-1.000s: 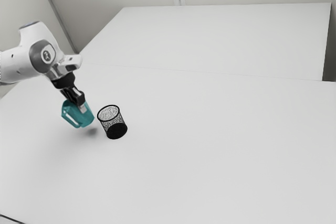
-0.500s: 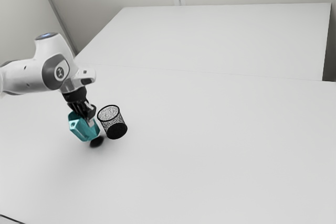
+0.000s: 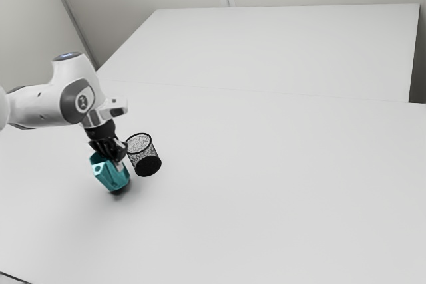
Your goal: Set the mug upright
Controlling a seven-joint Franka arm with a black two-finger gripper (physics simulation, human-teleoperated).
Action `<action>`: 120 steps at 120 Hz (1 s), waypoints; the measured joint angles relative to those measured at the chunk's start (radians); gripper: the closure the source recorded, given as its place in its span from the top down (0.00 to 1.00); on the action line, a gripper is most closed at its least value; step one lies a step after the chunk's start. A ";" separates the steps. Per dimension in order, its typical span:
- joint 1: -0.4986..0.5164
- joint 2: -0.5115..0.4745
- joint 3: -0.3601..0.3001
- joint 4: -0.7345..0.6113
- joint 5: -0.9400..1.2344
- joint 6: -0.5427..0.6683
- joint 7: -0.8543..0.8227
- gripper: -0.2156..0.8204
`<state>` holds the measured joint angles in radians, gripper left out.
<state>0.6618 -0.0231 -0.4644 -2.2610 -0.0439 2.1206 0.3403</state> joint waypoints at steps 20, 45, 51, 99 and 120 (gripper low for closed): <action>-0.021 0.002 -0.005 -0.014 0.001 0.011 -0.023 0.06; -0.028 -0.001 -0.007 -0.029 0.001 0.017 -0.045 0.06; -0.021 -0.003 -0.011 -0.032 0.001 0.018 -0.049 0.06; 0.014 -0.055 -0.043 -0.046 -0.002 0.013 -0.077 0.58; -0.001 -0.172 -0.066 -0.019 -0.004 -0.043 -0.089 0.70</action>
<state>0.6605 -0.1951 -0.5302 -2.2797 -0.0476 2.0780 0.2508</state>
